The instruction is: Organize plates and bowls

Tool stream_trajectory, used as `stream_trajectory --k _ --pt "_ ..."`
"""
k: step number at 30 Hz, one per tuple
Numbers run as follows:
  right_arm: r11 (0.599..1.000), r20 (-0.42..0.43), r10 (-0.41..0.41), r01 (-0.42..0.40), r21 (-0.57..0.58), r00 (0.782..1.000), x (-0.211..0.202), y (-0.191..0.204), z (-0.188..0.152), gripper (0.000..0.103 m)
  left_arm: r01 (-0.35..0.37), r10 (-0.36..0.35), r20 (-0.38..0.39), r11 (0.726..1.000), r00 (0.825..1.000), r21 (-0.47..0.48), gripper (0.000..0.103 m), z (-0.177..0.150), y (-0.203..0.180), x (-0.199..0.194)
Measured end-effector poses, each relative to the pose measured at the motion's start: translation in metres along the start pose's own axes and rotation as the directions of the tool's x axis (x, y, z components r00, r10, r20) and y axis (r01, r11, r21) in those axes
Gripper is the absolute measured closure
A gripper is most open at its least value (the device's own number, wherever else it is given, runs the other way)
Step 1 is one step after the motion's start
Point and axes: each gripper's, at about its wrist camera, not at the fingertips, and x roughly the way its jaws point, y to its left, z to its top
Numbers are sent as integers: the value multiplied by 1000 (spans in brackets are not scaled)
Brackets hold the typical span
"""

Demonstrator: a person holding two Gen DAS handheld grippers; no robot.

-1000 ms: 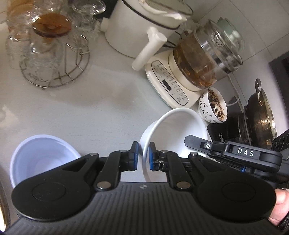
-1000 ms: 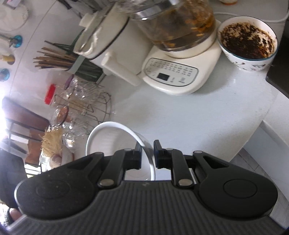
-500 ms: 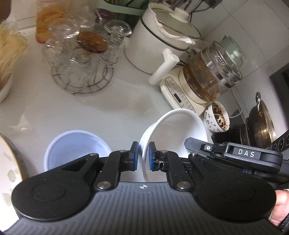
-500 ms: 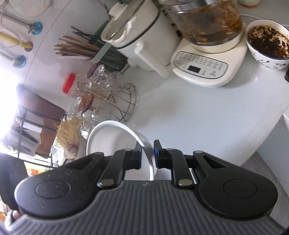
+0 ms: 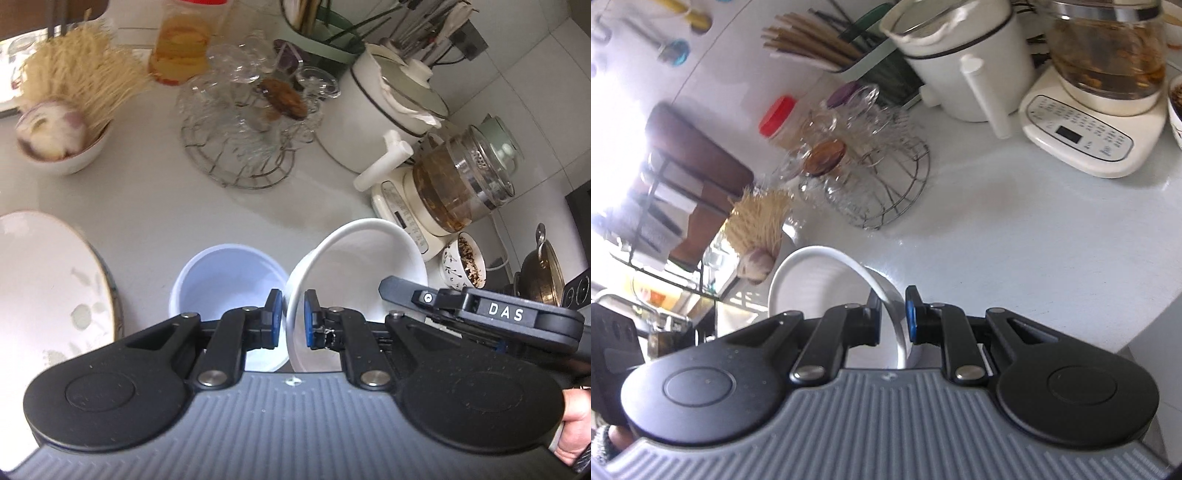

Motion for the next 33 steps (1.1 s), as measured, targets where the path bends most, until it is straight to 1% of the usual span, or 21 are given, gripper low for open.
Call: stream_trajectory --k 5,9,13,16,26,29,31,32,33 --pt "999 -38 -2 1 -38 999 16 12 1 86 -21 22 15 998 1000 -63 90 -4 18 -3" --pt "996 -82 -32 25 -80 996 33 20 -3 86 -57 59 19 993 998 -101 90 -6 27 1" --pt "996 -121 -33 22 -89 992 48 20 -5 85 -89 92 17 986 996 -140 90 -6 37 7" --pt "995 -131 -33 20 -99 991 55 22 -4 85 -105 110 22 982 994 -156 90 -5 43 11" --pt "996 -182 -34 18 -91 983 75 21 -1 85 -129 134 10 970 991 -205 90 -6 53 19" --pt "996 -184 -32 17 -84 982 76 20 4 85 -129 132 0 968 991 -215 88 -5 56 18" --pt "997 -190 -34 19 -79 981 77 19 7 85 -123 129 10 966 992 -229 82 -5 59 16" --pt "997 -196 -34 19 -77 980 77 19 8 84 -125 132 13 964 991 -235 76 -5 60 15" --pt "997 -199 -35 19 -81 979 76 19 9 82 -128 136 16 962 991 -242 74 -6 61 14"
